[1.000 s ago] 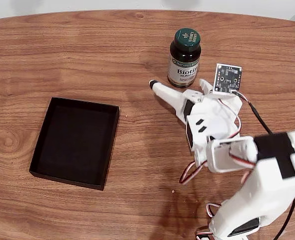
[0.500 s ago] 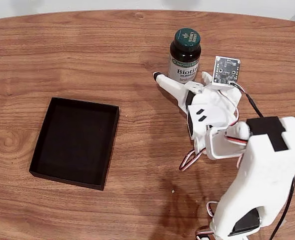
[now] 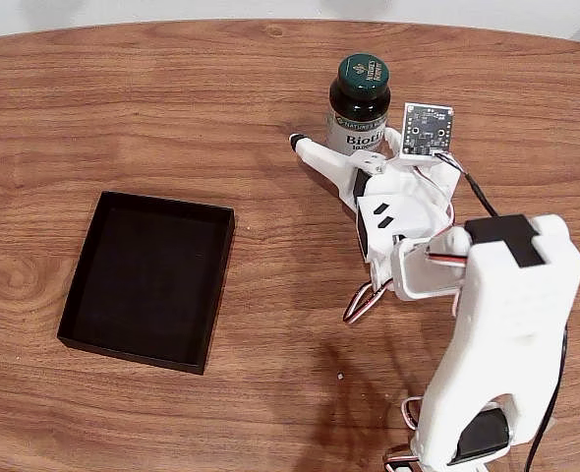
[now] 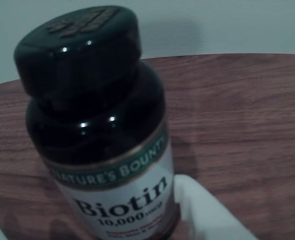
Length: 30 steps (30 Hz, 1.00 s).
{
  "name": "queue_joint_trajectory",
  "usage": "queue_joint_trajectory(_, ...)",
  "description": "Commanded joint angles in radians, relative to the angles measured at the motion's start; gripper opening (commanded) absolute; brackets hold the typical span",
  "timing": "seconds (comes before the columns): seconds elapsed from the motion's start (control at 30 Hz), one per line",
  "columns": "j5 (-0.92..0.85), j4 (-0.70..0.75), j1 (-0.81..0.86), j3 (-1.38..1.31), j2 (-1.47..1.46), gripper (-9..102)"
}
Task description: Pick up the pill bottle and place it in the black box.
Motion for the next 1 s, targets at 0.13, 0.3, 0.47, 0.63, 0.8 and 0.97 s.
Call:
queue_joint_trajectory(0.13, 0.023, -0.037, -0.006, -0.143, -0.051, 45)
queue_joint_trajectory(0.3, 0.031, -0.034, 0.006, -0.215, -0.098, 45)
queue_joint_trajectory(0.47, 0.023, 0.015, 0.015, -0.295, -0.127, 45)
queue_joint_trajectory(0.63, 0.015, 0.06, 0.017, -0.377, -0.152, 43)
queue_joint_trajectory(0.8, 0.015, 0.069, 0.006, -0.425, -0.175, 41)
queue_joint_trajectory(0.97, 0.021, 0.071, -0.002, -0.449, -0.196, 38)
